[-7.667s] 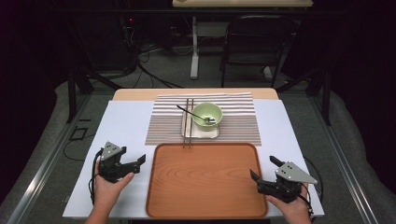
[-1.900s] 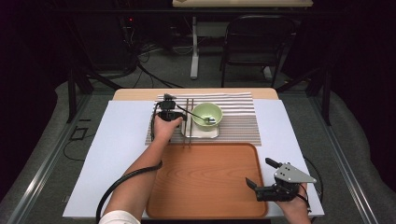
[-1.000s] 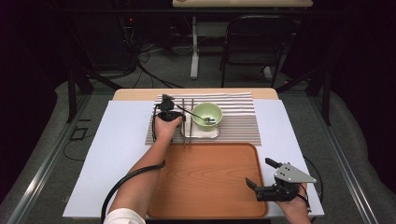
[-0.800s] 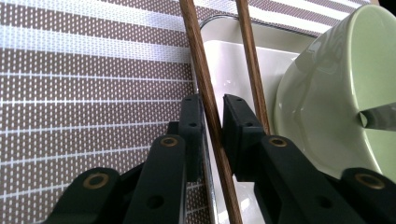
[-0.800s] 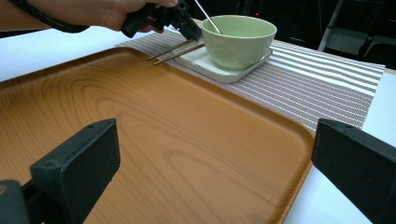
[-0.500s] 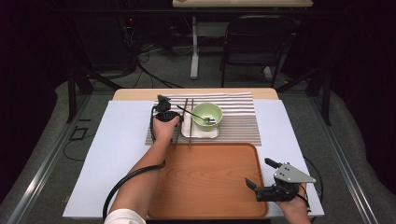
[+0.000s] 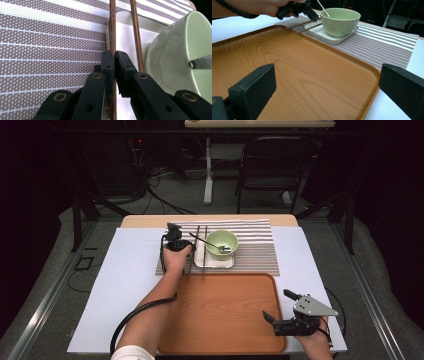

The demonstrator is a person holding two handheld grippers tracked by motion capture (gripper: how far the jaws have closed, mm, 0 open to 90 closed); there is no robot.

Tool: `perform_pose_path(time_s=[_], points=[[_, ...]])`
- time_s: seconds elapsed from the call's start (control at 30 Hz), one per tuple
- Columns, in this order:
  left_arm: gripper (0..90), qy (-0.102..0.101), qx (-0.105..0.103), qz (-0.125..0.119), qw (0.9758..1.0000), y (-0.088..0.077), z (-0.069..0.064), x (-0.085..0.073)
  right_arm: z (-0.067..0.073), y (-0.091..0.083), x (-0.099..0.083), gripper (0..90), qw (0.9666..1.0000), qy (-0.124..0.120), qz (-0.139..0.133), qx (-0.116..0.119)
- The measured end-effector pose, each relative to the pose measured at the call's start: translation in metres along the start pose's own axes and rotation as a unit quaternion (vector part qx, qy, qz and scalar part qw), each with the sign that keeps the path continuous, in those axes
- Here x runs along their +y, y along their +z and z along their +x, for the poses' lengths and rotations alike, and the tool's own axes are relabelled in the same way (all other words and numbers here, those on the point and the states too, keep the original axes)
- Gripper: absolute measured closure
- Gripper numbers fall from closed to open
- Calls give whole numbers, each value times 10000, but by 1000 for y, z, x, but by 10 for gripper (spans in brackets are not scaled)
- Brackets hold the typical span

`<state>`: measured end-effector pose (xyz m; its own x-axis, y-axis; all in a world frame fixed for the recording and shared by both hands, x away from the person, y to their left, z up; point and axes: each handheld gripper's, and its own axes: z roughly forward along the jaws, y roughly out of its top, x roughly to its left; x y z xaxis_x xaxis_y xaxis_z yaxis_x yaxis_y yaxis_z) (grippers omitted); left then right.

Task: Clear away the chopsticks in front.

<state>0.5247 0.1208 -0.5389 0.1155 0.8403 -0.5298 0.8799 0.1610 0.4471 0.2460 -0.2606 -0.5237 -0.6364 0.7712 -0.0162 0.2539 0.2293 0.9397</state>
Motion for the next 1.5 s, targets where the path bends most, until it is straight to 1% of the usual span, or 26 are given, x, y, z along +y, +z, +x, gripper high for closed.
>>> perform_pose_path(time_s=[0.33, 0.47, 0.57, 0.7, 0.77, 0.87, 0.97, 1.03, 1.23, 1.3, 1.37, 1.5], points=[[851, -85, 13, -154, 9998, -10, 4, -2, 0, 0, 0, 9, 10000, -2, -2, 7], [851, -62, 11, -187, 9998, -16, 3, -5, 0, -1, 0, 10, 10000, -19, 0, 8], [852, -22, 62, -227, 9997, -20, 3, -8, 0, -1, -1, 10, 10000, -6, 4, 21], [852, -80, 37, -337, 9994, -29, 4, -13, 1, -2, -1, 10, 10000, -23, 3, 52], [852, -50, 57, -356, 9993, -34, 5, -16, 2, -2, -1, 10, 10000, -38, 3, 74], [852, -54, 93, -468, 9988, -44, 6, -21, 3, -1, -1, 10, 9999, -73, -5, 112], [852, -8, 152, -524, 9985, -52, 7, -27, 3, -2, -1, 10, 9999, -59, -14, 125], [852, -24, 168, -558, 9983, -57, 8, -30, 3, -2, -1, 10, 9999, -61, -16, 121], [852, -186, 115, -621, 9978, -69, 17, -41, 3, -1, 0, 10, 9999, -69, -7, 121], [852, -209, 98, -615, 9978, -73, 19, -45, 3, -1, 0, 10, 9999, -74, -15, 121], [852, -210, 63, -669, 9975, -76, 19, -48, 3, -1, 0, 10, 9999, -78, -25, 125], [852, -228, -6, -705, 9973, -84, 20, -55, 3, -1, 0, 10, 9999, -75, -21, 136]])
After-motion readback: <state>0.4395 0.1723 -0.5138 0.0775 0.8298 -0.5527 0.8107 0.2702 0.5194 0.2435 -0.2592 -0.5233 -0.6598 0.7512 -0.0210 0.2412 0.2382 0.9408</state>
